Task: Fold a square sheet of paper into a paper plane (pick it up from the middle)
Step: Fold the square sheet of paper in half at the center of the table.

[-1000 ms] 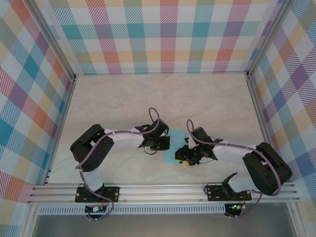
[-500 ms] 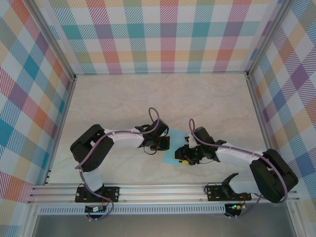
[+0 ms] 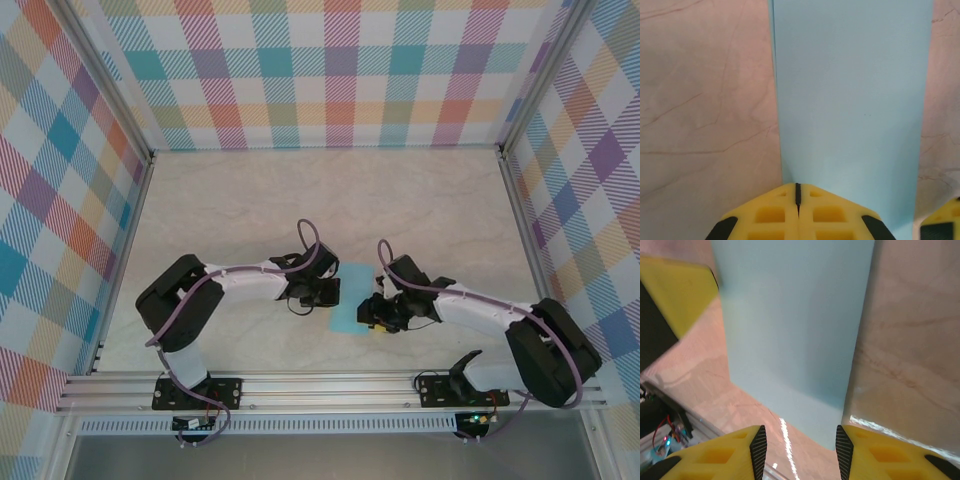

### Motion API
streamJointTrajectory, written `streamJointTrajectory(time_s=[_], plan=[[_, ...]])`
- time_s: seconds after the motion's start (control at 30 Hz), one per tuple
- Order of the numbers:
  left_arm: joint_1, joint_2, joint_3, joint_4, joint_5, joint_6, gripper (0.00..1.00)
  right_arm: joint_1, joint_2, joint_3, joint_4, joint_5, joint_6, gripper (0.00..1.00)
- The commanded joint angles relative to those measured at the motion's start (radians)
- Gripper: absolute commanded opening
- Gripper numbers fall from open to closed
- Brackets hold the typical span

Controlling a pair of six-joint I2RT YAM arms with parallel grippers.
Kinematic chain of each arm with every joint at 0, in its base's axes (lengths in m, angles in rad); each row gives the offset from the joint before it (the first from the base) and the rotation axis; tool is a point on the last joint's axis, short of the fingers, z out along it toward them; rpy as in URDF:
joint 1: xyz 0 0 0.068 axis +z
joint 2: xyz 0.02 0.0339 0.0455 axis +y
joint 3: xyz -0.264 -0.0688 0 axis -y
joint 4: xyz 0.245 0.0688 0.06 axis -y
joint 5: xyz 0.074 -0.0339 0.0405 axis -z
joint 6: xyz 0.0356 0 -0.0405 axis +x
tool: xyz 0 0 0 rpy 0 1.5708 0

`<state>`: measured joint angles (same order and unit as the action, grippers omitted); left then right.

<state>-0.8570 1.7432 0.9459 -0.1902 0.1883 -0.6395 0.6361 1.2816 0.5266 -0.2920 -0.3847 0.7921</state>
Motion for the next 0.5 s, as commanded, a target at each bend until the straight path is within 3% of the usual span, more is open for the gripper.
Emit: streamJointTrajectory(time_s=[0.0, 0.2, 0.47], plan=[[-0.012, -0.098, -0.012, -0.033, -0.03, -0.015, 0.09, 0.002, -0.035, 0.095, -0.17, 0.204, -0.039, 0.44], [-0.011, -0.232, -0.061, -0.033, -0.113, -0.038, 0.25, 0.003, 0.045, 0.221, -0.283, 0.337, -0.045, 0.6], [0.027, -0.333, -0.156, -0.036, -0.171, -0.078, 0.35, 0.01, 0.206, 0.321, -0.279, 0.34, -0.073, 0.62]])
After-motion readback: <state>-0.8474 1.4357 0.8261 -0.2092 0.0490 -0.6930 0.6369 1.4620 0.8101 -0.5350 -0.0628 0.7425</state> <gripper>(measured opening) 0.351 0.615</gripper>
